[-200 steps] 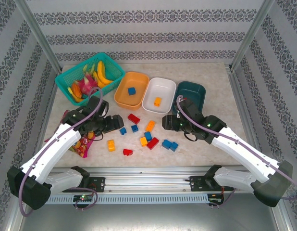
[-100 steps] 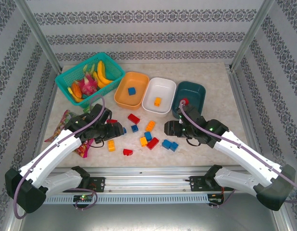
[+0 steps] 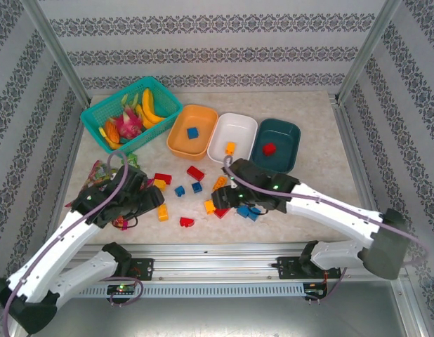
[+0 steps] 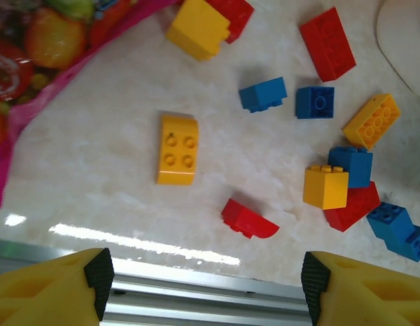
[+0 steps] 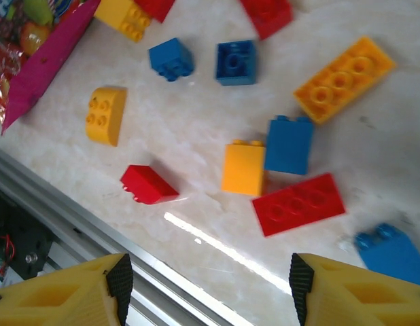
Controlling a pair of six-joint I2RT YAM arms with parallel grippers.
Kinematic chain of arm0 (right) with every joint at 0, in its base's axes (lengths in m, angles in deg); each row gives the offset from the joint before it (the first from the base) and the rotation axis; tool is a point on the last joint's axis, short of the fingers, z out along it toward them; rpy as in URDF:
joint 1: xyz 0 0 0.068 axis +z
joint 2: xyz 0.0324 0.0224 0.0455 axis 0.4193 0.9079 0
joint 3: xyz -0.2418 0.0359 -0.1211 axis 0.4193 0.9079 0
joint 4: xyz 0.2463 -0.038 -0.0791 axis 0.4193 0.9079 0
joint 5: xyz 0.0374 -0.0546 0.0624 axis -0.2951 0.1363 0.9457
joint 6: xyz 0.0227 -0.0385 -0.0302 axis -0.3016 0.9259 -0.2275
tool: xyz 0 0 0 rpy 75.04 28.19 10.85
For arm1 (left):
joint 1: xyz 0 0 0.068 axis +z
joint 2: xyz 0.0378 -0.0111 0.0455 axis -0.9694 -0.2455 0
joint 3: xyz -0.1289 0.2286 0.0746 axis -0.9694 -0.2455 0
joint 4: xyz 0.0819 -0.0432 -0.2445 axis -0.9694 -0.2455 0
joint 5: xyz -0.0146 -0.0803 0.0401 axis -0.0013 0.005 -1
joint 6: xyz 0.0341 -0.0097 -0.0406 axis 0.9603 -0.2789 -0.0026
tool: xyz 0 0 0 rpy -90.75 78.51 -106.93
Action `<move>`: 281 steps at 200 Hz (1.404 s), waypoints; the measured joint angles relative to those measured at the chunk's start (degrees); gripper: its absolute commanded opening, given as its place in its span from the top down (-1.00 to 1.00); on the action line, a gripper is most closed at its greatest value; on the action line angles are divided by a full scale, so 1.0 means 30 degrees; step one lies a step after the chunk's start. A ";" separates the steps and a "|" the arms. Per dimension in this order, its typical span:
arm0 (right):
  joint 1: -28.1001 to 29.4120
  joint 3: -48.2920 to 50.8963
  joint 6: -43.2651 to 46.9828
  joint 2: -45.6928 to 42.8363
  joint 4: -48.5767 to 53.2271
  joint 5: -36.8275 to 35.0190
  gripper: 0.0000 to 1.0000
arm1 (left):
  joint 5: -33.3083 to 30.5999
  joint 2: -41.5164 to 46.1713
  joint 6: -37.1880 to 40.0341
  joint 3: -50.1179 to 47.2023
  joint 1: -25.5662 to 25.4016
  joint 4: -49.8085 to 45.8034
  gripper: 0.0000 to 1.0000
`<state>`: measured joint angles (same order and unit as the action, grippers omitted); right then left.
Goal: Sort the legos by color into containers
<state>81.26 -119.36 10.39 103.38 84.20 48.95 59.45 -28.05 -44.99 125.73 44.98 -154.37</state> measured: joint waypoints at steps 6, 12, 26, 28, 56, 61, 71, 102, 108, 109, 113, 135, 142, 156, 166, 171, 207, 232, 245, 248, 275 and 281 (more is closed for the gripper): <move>0.0350 -0.0415 0.0007 0.0605 -0.0131 -0.0044 -0.31 | -0.0197 0.0423 -0.0211 0.0000 0.0000 -0.0372 -0.49; 0.0729 -0.0918 0.0036 0.1326 -0.0291 -0.0124 -0.31 | -0.0401 0.0860 -0.0386 0.0000 0.0000 -0.0729 -0.48; 0.1530 -0.2251 0.0036 0.3104 -0.0452 -0.0306 -0.31 | -0.0736 0.1778 -0.0729 0.0007 0.0000 -0.1435 -0.46; 0.1625 -0.2448 0.0029 0.3381 -0.0474 -0.0335 -0.31 | -0.0758 0.1843 -0.0758 0.0007 0.0000 -0.1494 -0.45; 0.2958 -0.5639 -0.0168 0.7439 -0.0495 -0.0597 -0.32 | -0.1173 0.3555 -0.1384 0.0131 0.0000 -0.2900 -0.40; 0.3169 -0.6280 -0.0211 0.8218 -0.0444 -0.0692 -0.33 | -0.1202 0.3796 -0.1472 0.0168 0.0000 -0.3118 -0.40; 0.3504 -0.7373 -0.0401 0.9617 -0.0321 -0.0780 -0.34 | -0.1341 0.4342 -0.1639 0.0321 0.0000 -0.3687 -0.40; 0.4073 -1.0171 -0.1311 1.3194 0.0204 -0.1056 -0.44 | -0.1545 0.5778 -0.1858 0.0823 0.0000 -0.5034 -0.40; 0.4138 -1.0644 -0.1508 1.3799 0.0291 -0.1107 -0.44 | -0.1537 0.5982 -0.1894 0.0896 0.0000 -0.5209 -0.40; 0.4146 -1.0746 -0.1559 1.3945 0.0299 -0.1107 -0.44 | -0.1537 0.6003 -0.1894 0.0903 0.0000 -0.5238 -0.40; 0.4167 -1.1060 -0.1698 1.4316 0.0393 -0.1129 -0.45 | -0.1530 0.6142 -0.1902 0.0940 0.0000 -0.5348 -0.40; 0.4269 -1.2699 -0.2193 1.6145 0.0947 -0.1362 -0.43 | -0.1428 0.6747 -0.1909 0.0991 0.0000 -0.5799 -0.40; 0.4277 -1.3216 -0.2295 1.6648 0.1100 -0.1457 -0.42 | -0.1377 0.6892 -0.1909 0.1005 0.0000 -0.5952 -0.41; 0.4269 -1.4163 -0.2623 1.7500 0.1574 -0.1727 -0.38 | -0.1231 0.7082 -0.1902 0.1027 0.0000 -0.6164 -0.40; 0.4269 -1.4695 -0.2747 1.7952 0.1858 -0.1923 -0.34 | -0.1078 0.7133 -0.1902 0.1049 0.0000 -0.6258 -0.40; 0.4269 -1.4899 -0.2783 1.8156 0.1967 -0.2025 -0.31 | -0.1027 0.7133 -0.1894 0.1056 0.0000 -0.6280 -0.41; 0.4269 -1.6240 -0.3271 1.9343 0.2922 -0.2798 0.01 | -0.0765 0.7133 -0.1858 0.1093 0.0000 -0.6331 -0.41; 0.4262 -1.6670 -0.3308 1.9504 0.3089 -0.2936 0.35 | -0.0590 0.7133 -0.1741 0.1195 0.0000 -0.6331 -0.41; 0.4262 -1.6801 -0.3344 1.9504 0.3096 -0.3045 0.47 | -0.0532 0.7133 -0.1719 0.1231 0.0000 -0.6331 -0.41; 0.4262 -1.6808 -0.3483 1.9504 0.3075 -0.3060 0.48 | -0.0525 0.7133 -0.1698 0.1231 0.0000 -0.6331 -0.41; 0.4262 -1.6750 -0.3388 1.9409 0.3075 -0.3570 0.52 | -0.0248 0.7111 -0.1457 0.1231 0.0000 -0.6295 -0.41; 0.4255 -1.6604 -0.3388 1.9249 0.3104 -0.3796 0.53 | -0.0124 0.7060 -0.1311 0.1231 0.0000 -0.6251 -0.41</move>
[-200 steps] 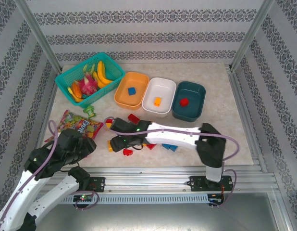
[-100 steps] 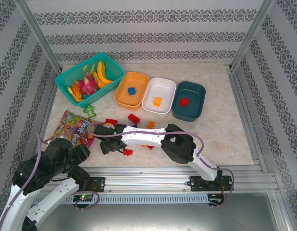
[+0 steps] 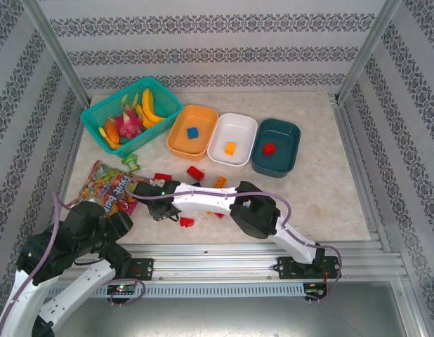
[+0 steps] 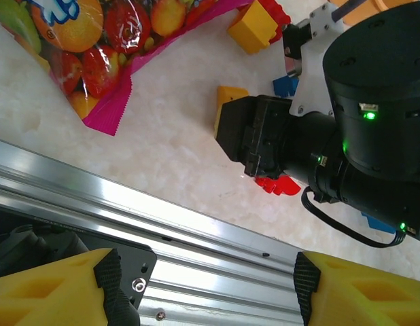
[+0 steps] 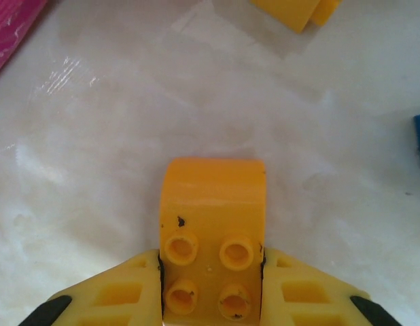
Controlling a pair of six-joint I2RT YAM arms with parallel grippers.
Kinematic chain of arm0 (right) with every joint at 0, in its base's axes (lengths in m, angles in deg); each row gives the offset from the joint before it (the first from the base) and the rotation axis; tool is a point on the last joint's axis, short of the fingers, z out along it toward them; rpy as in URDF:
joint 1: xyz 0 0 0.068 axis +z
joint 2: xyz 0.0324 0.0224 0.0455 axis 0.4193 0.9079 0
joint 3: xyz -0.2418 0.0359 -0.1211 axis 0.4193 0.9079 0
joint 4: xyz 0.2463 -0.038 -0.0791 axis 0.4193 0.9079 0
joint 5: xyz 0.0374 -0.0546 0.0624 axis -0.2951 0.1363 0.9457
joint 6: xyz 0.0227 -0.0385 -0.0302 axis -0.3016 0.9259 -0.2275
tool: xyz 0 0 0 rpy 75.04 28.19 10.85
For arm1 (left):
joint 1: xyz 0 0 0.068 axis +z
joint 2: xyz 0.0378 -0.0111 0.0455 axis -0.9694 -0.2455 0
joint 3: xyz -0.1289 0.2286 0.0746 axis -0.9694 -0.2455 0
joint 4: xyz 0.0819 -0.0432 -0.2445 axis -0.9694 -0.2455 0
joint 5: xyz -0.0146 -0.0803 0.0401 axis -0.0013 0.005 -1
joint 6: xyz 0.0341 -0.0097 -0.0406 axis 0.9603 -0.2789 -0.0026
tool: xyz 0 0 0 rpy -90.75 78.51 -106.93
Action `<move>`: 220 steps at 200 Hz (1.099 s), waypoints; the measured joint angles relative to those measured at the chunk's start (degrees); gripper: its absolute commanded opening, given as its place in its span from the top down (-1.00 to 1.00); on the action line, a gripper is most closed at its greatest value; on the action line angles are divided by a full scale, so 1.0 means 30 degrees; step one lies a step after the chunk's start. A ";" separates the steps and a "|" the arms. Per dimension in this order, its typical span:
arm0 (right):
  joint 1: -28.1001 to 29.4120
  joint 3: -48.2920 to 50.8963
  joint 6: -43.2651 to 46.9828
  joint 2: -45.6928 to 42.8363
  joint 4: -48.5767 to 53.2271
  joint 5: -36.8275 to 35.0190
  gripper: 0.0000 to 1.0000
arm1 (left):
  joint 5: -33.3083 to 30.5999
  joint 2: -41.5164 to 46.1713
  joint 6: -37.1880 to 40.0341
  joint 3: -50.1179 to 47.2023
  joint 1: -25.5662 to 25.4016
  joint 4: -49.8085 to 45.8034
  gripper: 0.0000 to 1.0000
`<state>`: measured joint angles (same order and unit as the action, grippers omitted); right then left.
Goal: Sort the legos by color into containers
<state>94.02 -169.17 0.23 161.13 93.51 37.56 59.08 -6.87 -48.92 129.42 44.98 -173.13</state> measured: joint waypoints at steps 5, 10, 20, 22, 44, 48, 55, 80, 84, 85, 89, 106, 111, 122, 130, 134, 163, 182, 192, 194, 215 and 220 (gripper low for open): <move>-0.0007 0.0197 0.0007 -0.0240 0.0029 -0.0160 0.53 | 0.0146 -0.0080 0.0124 0.0000 0.0000 0.0102 -0.41; -0.0044 0.0474 0.0015 -0.0554 0.0117 -0.0321 0.54 | 0.0270 -0.0204 0.0233 0.0000 0.0000 0.0240 -0.41; -0.0153 0.1166 0.0066 -0.1421 0.0189 -0.0648 0.54 | 0.0561 -0.0648 0.0583 0.0000 0.0000 0.0678 -0.41; -0.0168 0.1341 0.0073 -0.1683 0.0211 -0.0699 0.54 | 0.0634 -0.0780 0.0656 0.0000 0.0000 0.0801 -0.41; -0.0940 0.3075 0.0146 -0.4911 0.0444 -0.1282 0.54 | 0.1341 -0.2725 0.1501 0.0160 0.0000 0.2608 -0.43; -0.1180 0.3359 0.0189 -0.5574 0.0444 -0.1362 0.54 | 0.1435 -0.3060 0.1625 0.0226 0.0000 0.2929 -0.43; -0.1690 0.3723 0.0270 -0.6674 0.0474 -0.1537 0.54 | 0.1647 -0.3832 0.1836 0.0342 0.0000 0.3657 -0.44; -0.4575 0.4750 0.0758 -0.9916 0.0262 -0.1902 0.54 | 0.2441 -0.6739 0.2528 0.0692 0.0000 0.6528 -0.47; -0.5078 0.4889 0.0809 -1.0236 0.0211 -0.1909 0.54 | 0.2565 -0.7140 0.2616 0.0743 0.0000 0.6980 -0.48; -0.5180 0.4911 0.0816 -1.0287 0.0204 -0.1909 0.54 | 0.2586 -0.7227 0.2637 0.0750 0.0000 0.7045 -0.49; -0.5770 0.5034 0.0911 -1.0513 0.0160 -0.1902 0.54 | 0.2659 -0.7686 0.2681 0.0801 0.0000 0.7468 -0.51; -0.8029 0.5275 0.1413 -1.0637 0.0080 -0.1676 0.54 | 0.2914 -0.9668 0.2973 0.1275 0.0000 0.9005 -0.56; -0.8612 0.5275 0.1559 -1.0462 0.0051 -0.1537 0.54 | 0.2994 -1.0214 0.3045 0.1457 0.0007 0.9406 -0.57; -0.9814 0.5173 0.1894 -0.9850 0.0000 -0.1100 0.54 | 0.3133 -1.1409 0.3169 0.1894 0.0007 1.0280 -0.59; -1.0477 0.4881 0.2149 -0.9194 0.0066 -0.0816 0.54 | 0.3249 -1.2211 0.3249 0.2244 0.0044 1.0863 -0.59; -1.0812 0.4590 0.2280 -0.8728 0.0117 -0.0576 0.54 | 0.3330 -1.2626 0.3293 0.2426 0.0066 1.1162 -0.59; -1.2502 0.1974 0.2885 -0.5260 0.0197 0.0430 0.54 | 0.4058 -1.5344 0.3606 0.3861 0.0554 1.2852 -0.60; -1.3391 0.0022 0.3169 -0.3213 0.0408 0.1005 0.53 | 0.4350 -1.7165 0.3883 0.4794 0.1042 1.3741 -0.60; -1.3784 -0.1049 0.3293 -0.2251 0.0539 0.1231 0.53 | 0.4466 -1.8032 0.4058 0.5173 0.1275 1.4112 -0.60; -1.3879 -0.1311 0.3300 -0.2018 0.0568 0.1290 0.53 | 0.4473 -1.8192 0.4095 0.5253 0.1333 1.4163 -0.60; -1.4586 -0.3519 0.3519 -0.0087 0.0954 0.1661 0.53 | 0.4473 -1.9606 0.4313 0.5887 0.1741 1.4469 -0.59; -1.4717 -0.3949 0.3563 0.0328 0.1056 0.1770 0.52 | 0.4452 -1.9875 0.4350 0.6003 0.1836 1.4469 -0.59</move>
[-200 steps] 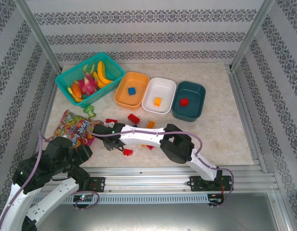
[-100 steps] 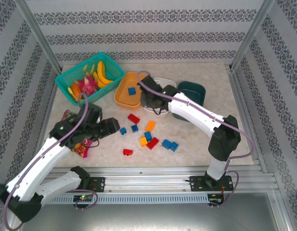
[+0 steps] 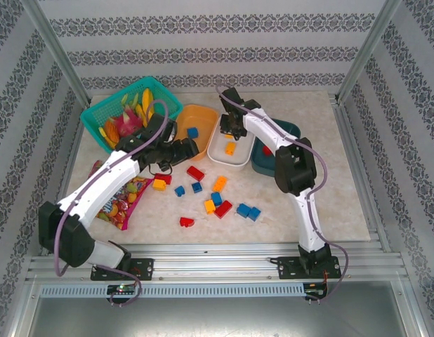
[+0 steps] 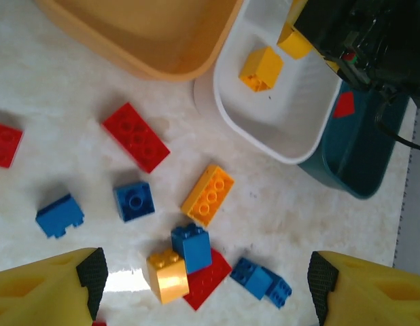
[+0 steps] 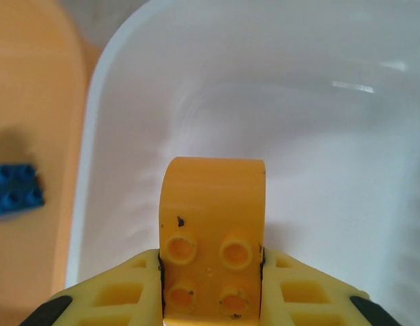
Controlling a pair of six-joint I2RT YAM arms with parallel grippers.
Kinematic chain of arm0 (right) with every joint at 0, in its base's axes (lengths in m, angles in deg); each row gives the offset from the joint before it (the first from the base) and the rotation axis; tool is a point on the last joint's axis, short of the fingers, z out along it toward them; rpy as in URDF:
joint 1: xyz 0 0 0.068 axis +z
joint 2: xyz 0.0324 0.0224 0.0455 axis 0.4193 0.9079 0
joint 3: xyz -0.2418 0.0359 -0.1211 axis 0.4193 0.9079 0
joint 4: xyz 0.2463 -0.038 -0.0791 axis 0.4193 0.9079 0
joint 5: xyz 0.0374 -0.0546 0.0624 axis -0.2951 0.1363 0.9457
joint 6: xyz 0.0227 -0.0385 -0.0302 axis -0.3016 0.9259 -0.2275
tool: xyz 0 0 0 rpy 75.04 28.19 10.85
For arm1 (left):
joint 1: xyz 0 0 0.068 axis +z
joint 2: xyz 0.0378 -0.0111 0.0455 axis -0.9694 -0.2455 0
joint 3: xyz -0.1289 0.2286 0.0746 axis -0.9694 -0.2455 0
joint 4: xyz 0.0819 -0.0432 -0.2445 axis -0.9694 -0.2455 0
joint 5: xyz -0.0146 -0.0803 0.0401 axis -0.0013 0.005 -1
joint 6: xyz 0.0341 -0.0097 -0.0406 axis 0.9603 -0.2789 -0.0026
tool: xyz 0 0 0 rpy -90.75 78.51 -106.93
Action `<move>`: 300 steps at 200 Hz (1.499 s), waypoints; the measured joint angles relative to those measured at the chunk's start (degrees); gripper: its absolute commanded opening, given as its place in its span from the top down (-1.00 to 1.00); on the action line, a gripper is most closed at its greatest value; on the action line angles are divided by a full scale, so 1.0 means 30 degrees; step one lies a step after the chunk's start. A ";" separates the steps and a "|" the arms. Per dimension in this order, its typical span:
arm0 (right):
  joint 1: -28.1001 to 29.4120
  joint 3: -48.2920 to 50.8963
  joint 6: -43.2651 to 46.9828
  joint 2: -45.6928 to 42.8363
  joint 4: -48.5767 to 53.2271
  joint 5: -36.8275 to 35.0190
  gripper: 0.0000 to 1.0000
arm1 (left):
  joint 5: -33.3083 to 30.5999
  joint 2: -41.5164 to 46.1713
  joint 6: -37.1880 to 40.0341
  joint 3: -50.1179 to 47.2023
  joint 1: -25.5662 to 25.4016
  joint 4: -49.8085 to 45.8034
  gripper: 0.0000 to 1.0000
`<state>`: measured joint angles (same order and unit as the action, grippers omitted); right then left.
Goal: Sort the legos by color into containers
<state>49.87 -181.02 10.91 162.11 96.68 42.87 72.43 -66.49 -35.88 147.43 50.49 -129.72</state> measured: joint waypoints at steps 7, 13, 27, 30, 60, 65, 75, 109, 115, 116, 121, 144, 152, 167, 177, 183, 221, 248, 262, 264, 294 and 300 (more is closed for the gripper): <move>-0.0197 -0.0597 0.0066 0.0539 0.0168 0.0153 0.51 | -0.0073 -0.0335 0.0058 0.0146 0.0146 0.0007 -0.59; -0.0350 -0.1115 0.0095 0.1005 0.0335 0.0262 0.50 | -0.0168 -0.0590 0.0124 0.0226 0.0270 0.0007 -0.59; -0.0605 -0.1953 0.0102 0.1865 0.0656 0.0539 0.38 | -0.0459 -0.1013 0.0270 0.0342 0.0568 -0.0058 -0.58; -0.0670 -0.2091 0.0095 0.2040 0.0729 0.0568 0.33 | -0.0495 -0.1086 0.0313 0.0357 0.0612 -0.0066 -0.59; -0.0787 -0.2674 0.0117 0.2703 0.1333 0.1005 -0.07 | -0.1042 -0.1435 0.0714 0.0393 0.1086 -0.0437 -0.58; -0.0787 -0.2747 0.0197 0.2703 0.1413 0.1086 -0.10 | -0.1107 -0.1435 0.0765 0.0393 0.1107 -0.0539 -0.58; -0.0787 -0.3016 0.0226 0.2696 0.1617 0.1195 -0.14 | -0.1253 -0.1435 0.0860 0.0393 0.1202 -0.0714 -0.58; -0.0641 -0.3453 0.0313 0.2186 0.1756 0.1275 -0.13 | -0.1785 -0.1326 0.1100 0.0393 0.1355 -0.1311 -0.59; -0.0576 -0.3410 0.0401 0.1902 0.1756 0.1231 -0.12 | -0.1916 -0.1253 0.1115 0.0393 0.1370 -0.1472 -0.58; -0.0568 -0.3395 0.0401 0.1872 0.1749 0.1224 -0.12 | -0.1967 -0.1224 0.1129 0.0393 0.1377 -0.1508 -0.58; -0.0517 -0.3315 0.0495 0.1559 0.1734 0.1202 -0.12 | -0.2025 -0.1115 0.1173 0.0393 0.1392 -0.1654 -0.58; 0.0044 -0.1778 0.0918 -0.0925 0.1202 0.1020 -0.10 | -0.2506 -0.0160 0.1246 0.0393 0.1472 -0.2288 -0.59; 0.0372 -0.0998 0.1122 -0.2084 0.0903 0.0874 -0.10 | -0.2601 0.0335 0.1246 0.0386 0.1472 -0.2455 -0.59; 0.1173 0.0699 0.1450 -0.4386 0.0255 0.0619 -0.09 | -0.2812 0.1508 0.1246 0.0321 0.1472 -0.2754 -0.59; 0.1741 0.1843 0.1647 -0.5814 -0.0175 0.0488 -0.09 | -0.2900 0.2295 0.1239 0.0117 0.1472 -0.2922 -0.59; 0.2113 0.2739 0.1741 -0.6768 -0.0605 0.0408 -0.09 | -0.2943 0.2754 0.1239 -0.0022 0.1472 -0.3089 -0.59; 0.4000 0.9027 0.2244 -1.1941 -0.2929 0.0648 -0.10 | -0.3024 0.4634 0.1297 -0.1581 0.1472 -0.4218 -0.58; 0.5093 1.3741 0.2514 -1.5183 -0.4313 0.1311 -0.20 | -0.3228 0.4379 0.1821 -0.3111 0.1479 -0.4845 -0.61; 0.5617 1.6014 0.2463 -1.6735 -0.5100 0.2106 -0.24 | -0.3118 0.3883 0.2353 -0.3912 0.1654 -0.4830 -0.63; 0.5676 1.6327 0.2448 -1.6946 -0.5238 0.2251 -0.25 | -0.3045 0.3796 0.2448 -0.4007 0.1727 -0.4823 -0.63; 0.6331 2.0516 0.1617 -1.9679 -0.7431 0.4641 -0.47 | -0.1931 0.1698 0.4262 -0.4634 0.3220 -0.4634 -0.62; 0.6360 2.1194 0.1413 -2.0079 -0.7832 0.5071 -0.50 | -0.1821 0.1071 0.4707 -0.4590 0.3439 -0.4554 -0.61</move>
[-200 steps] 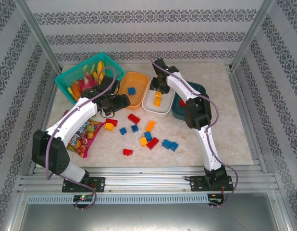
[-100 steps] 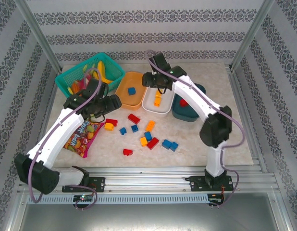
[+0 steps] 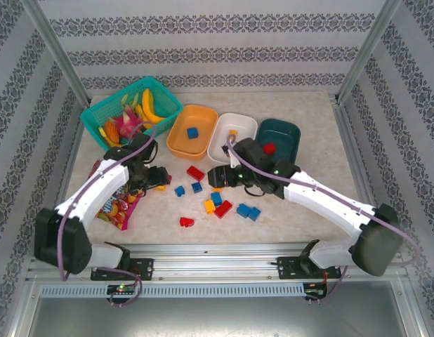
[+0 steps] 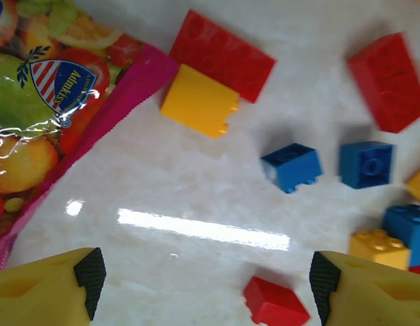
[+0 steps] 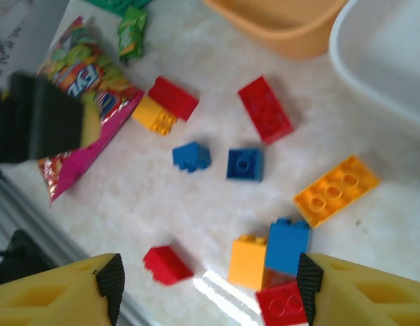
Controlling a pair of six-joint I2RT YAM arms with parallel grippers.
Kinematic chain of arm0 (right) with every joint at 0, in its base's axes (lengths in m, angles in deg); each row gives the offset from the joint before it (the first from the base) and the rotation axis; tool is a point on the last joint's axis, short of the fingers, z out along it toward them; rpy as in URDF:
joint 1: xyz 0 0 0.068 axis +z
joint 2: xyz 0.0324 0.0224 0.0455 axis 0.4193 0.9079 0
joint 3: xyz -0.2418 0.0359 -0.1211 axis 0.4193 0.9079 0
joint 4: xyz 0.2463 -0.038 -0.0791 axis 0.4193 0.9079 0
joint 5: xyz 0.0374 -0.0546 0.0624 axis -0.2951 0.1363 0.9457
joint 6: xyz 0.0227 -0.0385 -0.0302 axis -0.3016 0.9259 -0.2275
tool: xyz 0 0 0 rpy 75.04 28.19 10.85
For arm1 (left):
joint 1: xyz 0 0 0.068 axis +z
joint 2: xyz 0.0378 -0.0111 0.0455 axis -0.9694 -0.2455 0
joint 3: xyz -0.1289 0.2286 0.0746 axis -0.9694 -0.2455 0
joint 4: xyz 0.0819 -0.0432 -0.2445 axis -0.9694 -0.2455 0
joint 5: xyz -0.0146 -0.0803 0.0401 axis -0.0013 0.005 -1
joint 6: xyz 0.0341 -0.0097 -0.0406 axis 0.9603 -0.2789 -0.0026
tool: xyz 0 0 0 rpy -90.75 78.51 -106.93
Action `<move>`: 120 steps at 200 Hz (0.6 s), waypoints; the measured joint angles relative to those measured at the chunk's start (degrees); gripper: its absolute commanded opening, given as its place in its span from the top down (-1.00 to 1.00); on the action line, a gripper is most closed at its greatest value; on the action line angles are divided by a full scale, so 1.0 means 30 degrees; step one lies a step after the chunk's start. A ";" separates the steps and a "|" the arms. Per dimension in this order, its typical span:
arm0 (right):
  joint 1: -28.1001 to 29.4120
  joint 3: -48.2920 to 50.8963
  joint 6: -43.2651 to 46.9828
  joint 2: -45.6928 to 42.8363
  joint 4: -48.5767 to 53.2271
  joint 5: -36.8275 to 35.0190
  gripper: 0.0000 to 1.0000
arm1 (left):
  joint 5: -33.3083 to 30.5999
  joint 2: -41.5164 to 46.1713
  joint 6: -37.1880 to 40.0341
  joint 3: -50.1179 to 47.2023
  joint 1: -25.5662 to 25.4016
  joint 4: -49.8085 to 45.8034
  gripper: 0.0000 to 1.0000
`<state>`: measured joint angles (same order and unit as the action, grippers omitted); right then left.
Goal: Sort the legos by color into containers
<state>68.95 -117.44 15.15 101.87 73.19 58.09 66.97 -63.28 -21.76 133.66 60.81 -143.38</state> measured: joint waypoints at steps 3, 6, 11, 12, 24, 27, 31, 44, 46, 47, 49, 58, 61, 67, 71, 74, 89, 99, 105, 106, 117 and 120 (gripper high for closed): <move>0.0022 0.0262 -0.0204 -0.0160 -0.0146 0.0168 -0.52 | 0.0044 -0.0299 0.0211 0.0015 0.0080 0.0051 -0.61; 0.0102 0.0546 -0.0211 -0.0321 -0.0313 0.0335 -0.53 | 0.0058 -0.0568 0.0415 0.0044 0.0160 0.0102 -0.60; 0.0153 0.0882 -0.0393 -0.0503 -0.0510 0.0539 -0.55 | 0.0124 -0.1042 0.0743 0.0066 0.0262 0.0189 -0.60; 0.0168 0.0925 -0.0379 -0.0517 -0.0517 0.0568 -0.55 | 0.0131 -0.1151 0.0838 0.0073 0.0299 0.0211 -0.59; 0.0379 0.1450 -0.0699 -0.0809 -0.0867 0.0867 -0.56 | 0.0255 -0.2084 0.1588 0.0138 0.0423 0.0379 -0.56; 0.0430 0.1537 -0.0721 -0.0860 -0.0918 0.0940 -0.56 | 0.0277 -0.2295 0.1778 0.0168 0.0452 0.0393 -0.55; 0.0488 0.1603 -0.0801 -0.0903 -0.0962 0.1005 -0.55 | 0.0321 -0.2514 0.1967 0.0211 0.0503 0.0408 -0.53; 0.0554 0.1690 -0.0925 -0.0998 -0.1107 0.1158 -0.54 | 0.0495 -0.3191 0.2586 0.0452 0.0634 0.0517 -0.49; 0.0590 0.1690 -0.0940 -0.1013 -0.1129 0.1158 -0.54 | 0.0554 -0.3264 0.2688 0.0503 0.0648 0.0532 -0.49; 0.0590 0.1690 -0.0947 -0.1020 -0.1144 0.1158 -0.54 | 0.0554 -0.3286 0.2718 0.0517 0.0656 0.0532 -0.49; 0.0583 0.1690 -0.0984 -0.1027 -0.1188 0.1158 -0.54 | 0.0583 -0.3366 0.2805 0.0554 0.0663 0.0568 -0.48; 0.0583 0.1690 -0.1064 -0.1064 -0.1304 0.1166 -0.54 | 0.0692 -0.3628 0.3118 0.0750 0.0678 0.0721 -0.48; 0.0583 0.1690 -0.1071 -0.1086 -0.1341 0.1158 -0.54 | 0.0729 -0.3708 0.3206 0.0816 0.0678 0.0758 -0.48; 0.0583 0.1690 -0.1151 -0.1093 -0.1435 0.1158 -0.54 | 0.0780 -0.3854 0.3395 0.0962 0.0678 0.0801 -0.48; 0.0583 0.1690 -0.1166 -0.1093 -0.1486 0.1151 -0.54 | 0.0823 -0.3971 0.3534 0.1056 0.0678 0.0831 -0.45; 0.0583 0.1690 -0.1224 -0.1093 -0.1515 0.1151 -0.54 | 0.0831 -0.4044 0.3599 0.1137 0.0678 0.0838 -0.43; 0.0583 0.1690 -0.1297 -0.1093 -0.1588 0.1151 -0.54 | 0.0933 -0.4568 0.4058 0.1552 0.0678 0.0874 -0.33; 0.0583 0.1690 -0.1348 -0.1093 -0.1632 0.1144 -0.53 | 0.1224 -0.4896 0.4255 0.1770 0.0663 0.0962 -0.34; 0.0583 0.1690 -0.1362 -0.1093 -0.1625 0.1144 -0.54 | 0.1435 -0.5013 0.4313 0.1836 0.0648 0.1035 -0.36; 0.0583 0.1690 -0.1362 -0.1093 -0.1625 0.1144 -0.53 | 0.1501 -0.5034 0.4313 0.1836 0.0641 0.1056 -0.37; 0.0583 0.1690 -0.1377 -0.1093 -0.1632 0.1122 -0.54 | 0.1887 -0.5049 0.4204 0.1836 0.0503 0.1202 -0.42; 0.0583 0.1690 -0.1392 -0.1093 -0.1625 0.1115 -0.53 | 0.1974 -0.5027 0.4102 0.1836 0.0474 0.1224 -0.43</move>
<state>70.70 -112.37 10.98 98.59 68.31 61.43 72.89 -78.36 -9.45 139.17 62.23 -139.71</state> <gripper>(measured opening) 0.768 0.697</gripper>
